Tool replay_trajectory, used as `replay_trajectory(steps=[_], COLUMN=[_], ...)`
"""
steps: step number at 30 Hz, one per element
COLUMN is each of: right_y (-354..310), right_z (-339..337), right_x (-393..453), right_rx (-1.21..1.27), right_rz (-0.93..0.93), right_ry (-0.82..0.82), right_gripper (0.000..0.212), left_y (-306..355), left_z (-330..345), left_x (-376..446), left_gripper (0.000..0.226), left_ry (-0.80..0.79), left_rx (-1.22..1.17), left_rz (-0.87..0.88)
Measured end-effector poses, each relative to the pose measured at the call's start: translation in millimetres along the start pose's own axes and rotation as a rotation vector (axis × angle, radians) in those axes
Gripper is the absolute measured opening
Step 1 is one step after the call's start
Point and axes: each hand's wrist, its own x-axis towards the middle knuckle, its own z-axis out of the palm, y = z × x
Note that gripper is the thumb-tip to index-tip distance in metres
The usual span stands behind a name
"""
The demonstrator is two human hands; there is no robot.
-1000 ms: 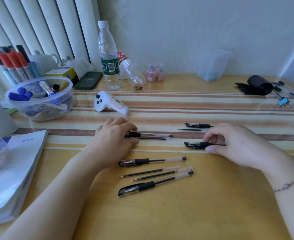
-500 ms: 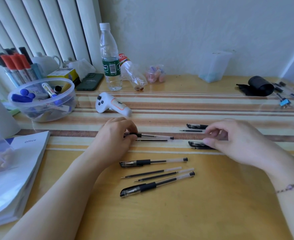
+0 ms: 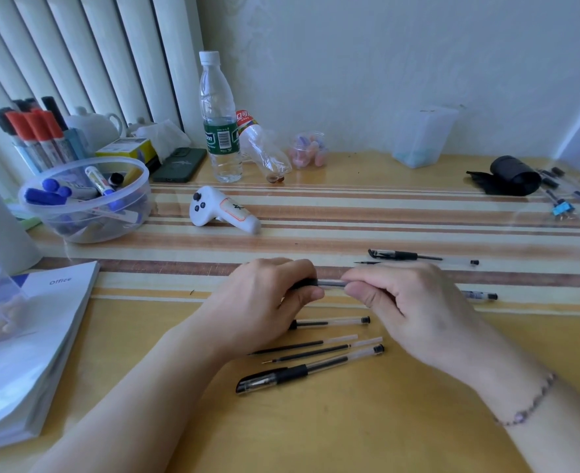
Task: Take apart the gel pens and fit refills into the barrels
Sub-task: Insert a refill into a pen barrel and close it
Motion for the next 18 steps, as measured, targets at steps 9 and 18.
replay_trajectory(steps=[9, 18], right_y=[18, 12], right_z=[-15, -9], right_x=[-1, 0], right_rx=[0.106, 0.081], right_rz=[0.102, 0.054], right_ry=[0.084, 0.089], right_gripper=[0.041, 0.036], left_y=[-10, -6], left_z=[-11, -12], left_x=[-1, 0], left_gripper=[0.016, 0.020], left_ry=[0.103, 0.105], left_rx=[-0.011, -0.056], left_rz=[-0.042, 0.009])
